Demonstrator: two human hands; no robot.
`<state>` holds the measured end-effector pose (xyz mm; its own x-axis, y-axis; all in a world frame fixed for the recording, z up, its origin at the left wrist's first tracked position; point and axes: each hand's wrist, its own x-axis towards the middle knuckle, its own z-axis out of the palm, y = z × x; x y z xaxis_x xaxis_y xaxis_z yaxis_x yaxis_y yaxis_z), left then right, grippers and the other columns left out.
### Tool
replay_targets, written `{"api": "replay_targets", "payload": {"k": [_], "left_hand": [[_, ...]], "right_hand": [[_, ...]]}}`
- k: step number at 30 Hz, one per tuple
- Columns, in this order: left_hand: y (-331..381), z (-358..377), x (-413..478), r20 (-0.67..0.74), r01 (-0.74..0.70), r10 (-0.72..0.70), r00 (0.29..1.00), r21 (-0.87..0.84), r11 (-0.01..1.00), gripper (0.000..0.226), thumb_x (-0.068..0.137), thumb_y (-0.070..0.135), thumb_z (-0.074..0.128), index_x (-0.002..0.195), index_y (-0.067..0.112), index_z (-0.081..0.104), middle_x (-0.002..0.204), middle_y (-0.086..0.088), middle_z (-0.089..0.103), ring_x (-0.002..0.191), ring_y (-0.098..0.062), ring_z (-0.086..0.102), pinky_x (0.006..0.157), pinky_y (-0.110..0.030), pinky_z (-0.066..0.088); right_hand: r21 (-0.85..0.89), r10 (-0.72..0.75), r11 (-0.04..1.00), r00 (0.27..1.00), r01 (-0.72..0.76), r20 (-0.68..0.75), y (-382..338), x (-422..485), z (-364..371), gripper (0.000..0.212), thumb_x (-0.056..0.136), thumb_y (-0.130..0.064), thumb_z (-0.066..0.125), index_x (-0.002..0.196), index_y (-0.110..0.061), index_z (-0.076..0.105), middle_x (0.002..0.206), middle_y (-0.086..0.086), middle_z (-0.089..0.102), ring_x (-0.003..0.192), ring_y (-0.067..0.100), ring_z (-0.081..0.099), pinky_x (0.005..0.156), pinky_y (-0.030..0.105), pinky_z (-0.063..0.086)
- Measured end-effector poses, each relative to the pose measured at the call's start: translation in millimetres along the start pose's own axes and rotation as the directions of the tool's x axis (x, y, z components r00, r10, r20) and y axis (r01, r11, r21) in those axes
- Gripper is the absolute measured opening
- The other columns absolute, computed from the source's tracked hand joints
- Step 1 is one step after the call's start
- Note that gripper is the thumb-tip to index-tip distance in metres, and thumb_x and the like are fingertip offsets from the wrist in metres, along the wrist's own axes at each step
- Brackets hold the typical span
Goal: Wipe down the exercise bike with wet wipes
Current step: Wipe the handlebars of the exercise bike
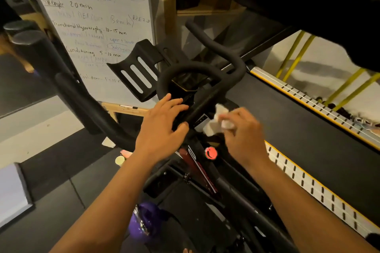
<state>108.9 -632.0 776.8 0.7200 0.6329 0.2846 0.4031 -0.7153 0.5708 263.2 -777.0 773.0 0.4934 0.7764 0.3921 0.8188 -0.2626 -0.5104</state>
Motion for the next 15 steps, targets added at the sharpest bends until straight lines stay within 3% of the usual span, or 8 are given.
{"api": "replay_targets", "payload": {"k": [2,4,6,10,15], "left_hand": [[-1,-1,-1,0.008,0.0,0.0,1.0,-0.011,1.0,0.052,0.083,0.039,0.047,0.133,0.028,0.058,0.148,0.009,0.046,0.147,-0.011,0.021,0.119,-0.048,0.022],[-1,-1,-1,0.018,-0.004,0.004,1.0,-0.003,1.0,0.053,0.083,0.04,0.046,0.134,0.029,0.057,0.149,0.01,0.045,0.147,-0.011,0.021,0.119,-0.05,0.022],[-1,0,0,0.024,-0.008,0.008,1.0,0.016,1.0,0.055,0.082,0.041,0.043,0.135,0.029,0.056,0.149,0.009,0.044,0.148,-0.013,0.02,0.119,-0.05,0.022],[0,3,-1,0.028,-0.029,0.027,0.999,0.07,0.997,0.059,0.081,0.043,0.04,0.136,0.028,0.054,0.149,0.007,0.045,0.148,-0.016,0.019,0.119,-0.048,0.022],[-2,6,3,0.014,-0.039,0.038,0.999,0.086,0.996,0.057,0.081,0.042,0.041,0.135,0.028,0.054,0.147,0.007,0.048,0.148,-0.018,0.02,0.118,-0.051,0.025]], "right_hand": [[-0.014,0.132,0.991,0.981,-0.135,-0.143,16,37,-10,0.024,0.085,-0.005,0.062,0.106,-0.012,0.071,0.099,0.007,0.061,0.085,0.017,0.055,0.072,0.018,0.038],[-0.164,0.232,0.956,0.97,-0.242,-0.078,30,59,-8,0.017,0.088,-0.012,0.059,0.1,-0.008,0.07,0.097,0.012,0.065,0.087,0.026,0.059,0.069,0.028,0.037],[-0.26,0.219,0.939,0.974,-0.225,-0.055,24,51,6,0.017,0.09,-0.016,0.056,0.093,-0.005,0.068,0.093,0.015,0.065,0.085,0.031,0.06,0.066,0.033,0.039],[-0.27,0.084,0.959,0.996,-0.08,0.005,3,20,14,0.019,0.093,-0.021,0.054,0.096,-0.008,0.067,0.091,0.011,0.061,0.082,0.026,0.057,0.064,0.034,0.044],[-0.277,0.207,0.945,0.973,-0.173,0.1,6,48,4,0.01,0.091,-0.02,0.056,0.089,-0.016,0.065,0.082,0.006,0.059,0.083,0.029,0.057,0.061,0.034,0.046]]}}
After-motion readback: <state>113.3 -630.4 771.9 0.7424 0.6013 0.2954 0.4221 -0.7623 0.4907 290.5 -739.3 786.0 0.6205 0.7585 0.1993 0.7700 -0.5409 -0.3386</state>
